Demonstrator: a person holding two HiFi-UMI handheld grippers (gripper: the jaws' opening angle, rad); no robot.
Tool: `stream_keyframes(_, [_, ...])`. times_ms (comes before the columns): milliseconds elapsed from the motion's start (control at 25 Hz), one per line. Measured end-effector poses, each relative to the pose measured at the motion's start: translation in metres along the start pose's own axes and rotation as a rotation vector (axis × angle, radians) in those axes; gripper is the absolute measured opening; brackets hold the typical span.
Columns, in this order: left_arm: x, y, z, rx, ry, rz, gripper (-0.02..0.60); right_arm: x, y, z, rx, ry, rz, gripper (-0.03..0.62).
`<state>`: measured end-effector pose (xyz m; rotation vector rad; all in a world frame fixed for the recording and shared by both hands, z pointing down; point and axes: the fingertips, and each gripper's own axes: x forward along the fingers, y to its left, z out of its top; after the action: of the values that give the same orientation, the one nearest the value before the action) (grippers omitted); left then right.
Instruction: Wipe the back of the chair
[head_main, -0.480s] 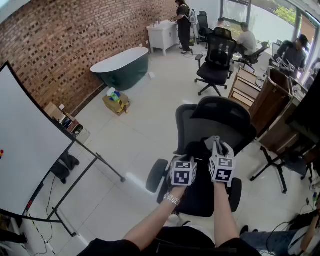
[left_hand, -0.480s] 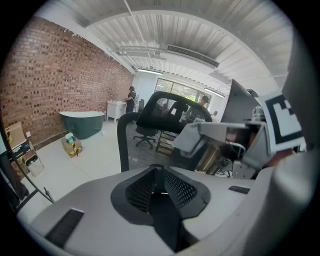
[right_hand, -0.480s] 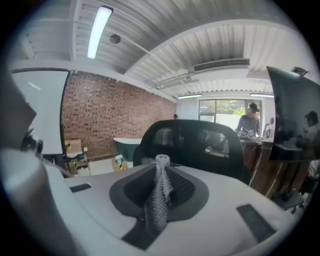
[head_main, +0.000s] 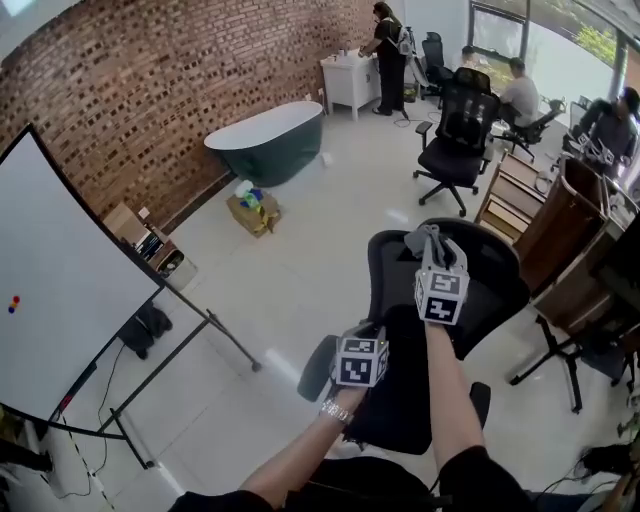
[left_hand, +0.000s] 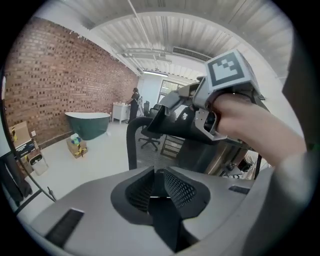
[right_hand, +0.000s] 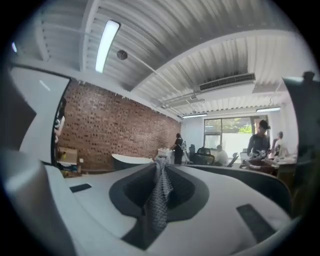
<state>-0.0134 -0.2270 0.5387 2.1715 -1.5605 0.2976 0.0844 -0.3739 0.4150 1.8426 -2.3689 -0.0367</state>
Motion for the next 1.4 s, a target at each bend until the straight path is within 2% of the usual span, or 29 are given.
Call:
stream_keyframes(80, [0.002,-0.001,0.008,-0.004,-0.021,0.003,0.066,0.004,-0.019,-0.008,-0.048,0.049,-0.082,0.06])
stream_keyframes(200, [0.015,-0.006,0.011,-0.01,-0.023,0.001,0.066,-0.009,-0.07,-0.025,-0.061,0.107,-0.19,0.06])
stream_keyframes(440, [0.04,-0.033,0.01,-0.021,-0.02,-0.043,0.066,-0.09,-0.193,-0.046,-0.096,0.171,-0.418,0.06])
stream_keyframes(600, [0.047,-0.037,0.015,-0.016,-0.018,-0.047,0.066,-0.127,-0.226,-0.046,-0.039,0.177,-0.506,0.06])
stream_keyframes(640, [0.047,-0.036,0.016,-0.009,-0.015,-0.041,0.066,-0.128,-0.221,-0.045,-0.013,0.168,-0.498,0.06])
stream_keyframes(720, [0.047,-0.031,0.013,0.005,-0.004,-0.025,0.067,-0.119,-0.187,-0.041,0.026,0.147,-0.417,0.06])
stream_keyframes(920, [0.037,-0.018,0.007,0.015,0.018,0.013,0.067,-0.06,-0.037,-0.05,-0.001,0.182,-0.067,0.06])
stream_keyframes(1000, [0.03,-0.013,0.008,0.019,0.017,0.024,0.066,-0.036,0.013,-0.053,0.013,0.19,0.036,0.06])
stream_keyframes(1080, [0.025,-0.006,0.008,0.012,0.009,0.037,0.066,-0.014,0.044,-0.056,0.015,0.2,0.098,0.061])
stream_keyframes(1160, [0.023,-0.002,0.008,0.006,0.002,0.044,0.066,0.002,0.048,-0.056,-0.013,0.213,0.106,0.061])
stream_keyframes(1240, [0.022,-0.003,0.008,-0.003,-0.004,0.041,0.067,0.009,0.027,-0.058,-0.031,0.228,0.066,0.06])
stream_keyframes(1400, [0.024,-0.007,0.005,0.002,0.001,0.025,0.066,-0.011,-0.057,-0.069,-0.06,0.266,-0.11,0.06])
